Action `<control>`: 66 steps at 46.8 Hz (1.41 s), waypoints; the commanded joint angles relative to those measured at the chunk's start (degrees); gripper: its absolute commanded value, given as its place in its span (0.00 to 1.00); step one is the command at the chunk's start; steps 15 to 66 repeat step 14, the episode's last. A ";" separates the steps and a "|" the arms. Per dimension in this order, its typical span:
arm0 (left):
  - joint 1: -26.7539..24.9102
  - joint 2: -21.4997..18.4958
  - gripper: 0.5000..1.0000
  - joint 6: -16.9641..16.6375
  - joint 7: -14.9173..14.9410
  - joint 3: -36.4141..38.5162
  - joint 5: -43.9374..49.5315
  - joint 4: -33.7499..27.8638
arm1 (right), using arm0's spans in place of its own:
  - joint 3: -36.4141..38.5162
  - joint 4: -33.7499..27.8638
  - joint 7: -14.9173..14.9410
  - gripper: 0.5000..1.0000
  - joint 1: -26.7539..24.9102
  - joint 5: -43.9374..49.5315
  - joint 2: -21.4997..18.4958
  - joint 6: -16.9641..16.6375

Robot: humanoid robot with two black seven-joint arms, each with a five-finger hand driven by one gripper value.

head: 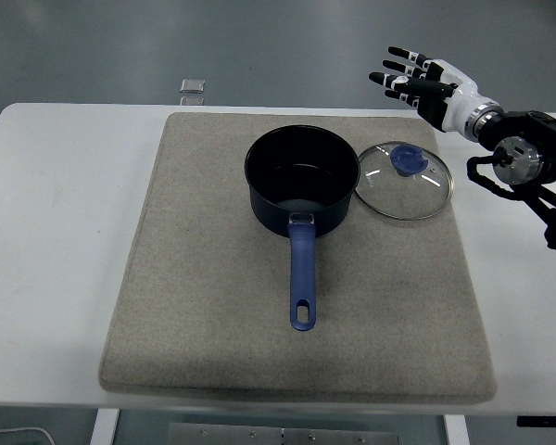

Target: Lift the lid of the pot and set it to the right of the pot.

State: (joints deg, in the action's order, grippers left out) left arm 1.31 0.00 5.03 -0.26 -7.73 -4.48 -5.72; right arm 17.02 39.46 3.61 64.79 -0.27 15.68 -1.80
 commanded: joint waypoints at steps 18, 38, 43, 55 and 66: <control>0.01 0.00 1.00 0.07 0.00 0.08 0.00 0.00 | 0.12 0.09 0.17 0.84 -0.19 -0.34 -0.13 -0.31; 0.01 0.00 1.00 0.07 0.00 0.08 0.00 0.00 | 0.12 0.09 0.17 0.84 -0.19 -0.34 -0.13 -0.31; 0.01 0.00 1.00 0.07 0.00 0.08 0.00 0.00 | 0.12 0.09 0.17 0.84 -0.19 -0.34 -0.13 -0.31; 0.01 0.00 1.00 0.07 0.00 0.08 0.00 0.00 | 0.12 0.09 0.17 0.84 -0.19 -0.34 -0.13 -0.31; 0.01 0.00 1.00 0.07 0.00 0.08 0.00 0.00 | 0.12 0.09 0.17 0.84 -0.19 -0.34 -0.13 -0.31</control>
